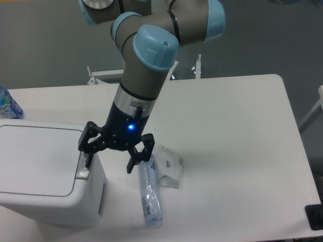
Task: Open the trash can
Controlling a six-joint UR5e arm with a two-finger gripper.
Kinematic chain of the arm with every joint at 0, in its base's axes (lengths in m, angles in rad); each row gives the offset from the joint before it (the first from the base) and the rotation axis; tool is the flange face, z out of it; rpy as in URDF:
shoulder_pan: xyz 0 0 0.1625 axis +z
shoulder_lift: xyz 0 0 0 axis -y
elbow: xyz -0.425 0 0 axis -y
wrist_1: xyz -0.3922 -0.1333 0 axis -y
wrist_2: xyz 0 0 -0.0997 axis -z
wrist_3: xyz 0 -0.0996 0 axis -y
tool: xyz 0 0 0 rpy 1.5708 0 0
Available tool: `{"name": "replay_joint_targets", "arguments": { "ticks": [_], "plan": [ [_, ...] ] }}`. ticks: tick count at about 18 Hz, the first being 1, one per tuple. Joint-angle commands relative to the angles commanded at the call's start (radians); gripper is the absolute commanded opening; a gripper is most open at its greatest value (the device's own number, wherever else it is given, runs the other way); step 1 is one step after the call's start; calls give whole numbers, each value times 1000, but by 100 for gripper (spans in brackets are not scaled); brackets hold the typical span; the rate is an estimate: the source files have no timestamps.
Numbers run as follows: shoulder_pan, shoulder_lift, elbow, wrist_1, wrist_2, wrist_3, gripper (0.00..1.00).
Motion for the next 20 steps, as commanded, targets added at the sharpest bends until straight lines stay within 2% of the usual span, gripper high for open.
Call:
{"name": "replay_joint_targets", "arguments": {
  "ticks": [12, 14, 17, 20],
  "plan": [
    [0, -2, 11, 0, -2, -2, 100],
    [0, 3, 40, 3, -2, 14, 100],
    [3, -6, 124, 11, 12, 73, 100],
    [41, 2, 169, 9, 99, 188, 100]
  ]
}}
